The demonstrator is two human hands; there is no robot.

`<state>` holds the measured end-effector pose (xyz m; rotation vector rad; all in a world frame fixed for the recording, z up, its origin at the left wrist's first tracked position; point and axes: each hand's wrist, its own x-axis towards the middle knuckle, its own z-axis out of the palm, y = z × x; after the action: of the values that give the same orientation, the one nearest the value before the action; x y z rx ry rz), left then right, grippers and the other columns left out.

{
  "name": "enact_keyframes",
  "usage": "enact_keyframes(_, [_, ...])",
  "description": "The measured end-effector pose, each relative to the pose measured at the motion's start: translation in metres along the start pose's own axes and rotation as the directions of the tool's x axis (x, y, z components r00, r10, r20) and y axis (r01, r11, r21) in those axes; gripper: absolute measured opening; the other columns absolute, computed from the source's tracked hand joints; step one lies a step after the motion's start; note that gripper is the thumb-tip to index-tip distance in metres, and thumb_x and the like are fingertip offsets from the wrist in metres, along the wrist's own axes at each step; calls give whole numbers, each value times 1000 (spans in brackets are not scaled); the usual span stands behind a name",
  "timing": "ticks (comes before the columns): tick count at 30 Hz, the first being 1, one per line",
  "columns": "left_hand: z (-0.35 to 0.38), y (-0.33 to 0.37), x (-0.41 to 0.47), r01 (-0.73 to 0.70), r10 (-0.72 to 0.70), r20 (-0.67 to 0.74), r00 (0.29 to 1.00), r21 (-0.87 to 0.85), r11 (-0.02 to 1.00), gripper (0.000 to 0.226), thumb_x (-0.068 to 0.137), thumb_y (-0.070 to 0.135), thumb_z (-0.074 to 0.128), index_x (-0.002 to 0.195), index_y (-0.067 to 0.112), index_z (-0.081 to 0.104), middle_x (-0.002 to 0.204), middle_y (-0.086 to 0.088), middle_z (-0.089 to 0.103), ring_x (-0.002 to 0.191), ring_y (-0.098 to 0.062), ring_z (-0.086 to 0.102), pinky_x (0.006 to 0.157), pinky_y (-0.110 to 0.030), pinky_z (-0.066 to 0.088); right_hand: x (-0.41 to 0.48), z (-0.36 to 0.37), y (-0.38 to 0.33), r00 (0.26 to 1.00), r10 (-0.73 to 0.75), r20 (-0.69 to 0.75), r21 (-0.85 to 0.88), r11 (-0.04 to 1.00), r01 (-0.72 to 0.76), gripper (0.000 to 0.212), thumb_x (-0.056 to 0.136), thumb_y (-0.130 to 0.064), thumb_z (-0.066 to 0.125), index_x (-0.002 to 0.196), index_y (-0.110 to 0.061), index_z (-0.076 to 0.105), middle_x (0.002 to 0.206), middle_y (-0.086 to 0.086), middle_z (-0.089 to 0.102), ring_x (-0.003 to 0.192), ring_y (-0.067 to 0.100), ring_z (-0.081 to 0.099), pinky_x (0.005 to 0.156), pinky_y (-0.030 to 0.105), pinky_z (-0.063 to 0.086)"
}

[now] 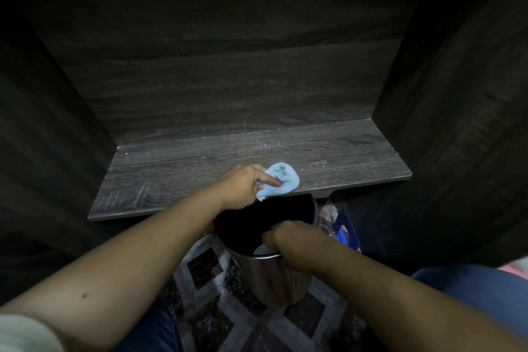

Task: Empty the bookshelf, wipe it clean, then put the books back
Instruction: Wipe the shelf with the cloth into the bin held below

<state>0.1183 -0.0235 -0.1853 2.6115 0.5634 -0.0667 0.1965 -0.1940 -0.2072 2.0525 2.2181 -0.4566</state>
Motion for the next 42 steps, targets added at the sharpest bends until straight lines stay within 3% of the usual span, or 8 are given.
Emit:
enact_keyframes(5, [-2, 15, -25, -14, 15, 41, 999, -15, 1000, 43, 95, 7, 52, 119, 39, 66, 131, 5, 56, 118, -17, 52, 103, -33, 40, -10, -2, -9, 1000, -20, 24, 8, 1000, 20, 25, 84, -4, 56, 108, -7, 59, 111, 16, 60, 105, 36, 57, 79, 39, 47])
enact_keyframes(11, [-27, 17, -44, 58, -82, -317, 945, -84, 995, 39, 93, 5, 53, 123, 26, 65, 125, -4, 57, 114, -23, 54, 95, -19, 35, -13, -1, -14, 999, -28, 28, -36, 999, 29, 30, 84, -1, 54, 113, -7, 58, 115, 16, 59, 108, 35, 56, 79, 38, 46])
enact_keyframes(16, [-14, -7, -48, 115, -133, -455, 881, -67, 991, 38, 89, 5, 60, 122, 24, 67, 122, -7, 57, 108, -29, 56, 97, -28, 40, -10, 0, -10, 999, -27, 25, -32, 999, 28, 27, 84, -2, 55, 110, -7, 58, 113, 16, 59, 106, 36, 57, 78, 39, 47])
enact_keyframes(23, [1, -13, -31, 174, -114, -287, 951, 193, 966, 40, 95, 16, 53, 131, 31, 59, 133, -6, 52, 116, -32, 49, 97, -27, 34, -2, 1, -2, 1000, -20, 17, 7, 1000, 20, 20, 87, -8, 57, 107, -10, 59, 109, 15, 60, 100, 36, 60, 77, 41, 50])
enact_keyframes(31, [2, 9, -35, -16, 19, 28, 999, -106, 994, 39, 86, 15, 61, 116, 40, 67, 126, 6, 59, 118, -12, 53, 100, -22, 36, -3, 1, -7, 999, -44, 31, -32, 998, 45, 22, 86, -5, 54, 107, -9, 59, 109, 14, 60, 103, 35, 58, 72, 35, 42])
enact_keyframes(35, [-9, 12, -43, -37, 11, -212, 977, -120, 992, 40, 83, 20, 60, 120, 33, 66, 112, 3, 56, 108, -17, 56, 93, -22, 39, -5, 0, -7, 998, -46, 39, -16, 999, 47, 26, 82, -5, 57, 108, -9, 59, 109, 16, 60, 103, 36, 59, 78, 38, 48])
enact_keyframes(39, [-8, 16, -54, -23, 40, -522, 852, 39, 999, 38, 82, 15, 68, 119, 25, 66, 108, -4, 50, 97, -26, 56, 85, -33, 48, -6, 1, -9, 997, -45, 55, -19, 999, 46, 27, 82, -4, 57, 109, -8, 59, 110, 17, 61, 103, 36, 59, 79, 39, 50])
enact_keyframes(42, [2, 14, -59, 30, 77, -450, 890, 225, 974, 42, 78, 11, 67, 119, 24, 65, 114, -10, 49, 99, -32, 54, 80, -42, 53, -4, 2, -9, 998, -40, 52, -22, 999, 41, 25, 83, -5, 57, 108, -8, 59, 109, 17, 61, 102, 37, 60, 79, 40, 49])
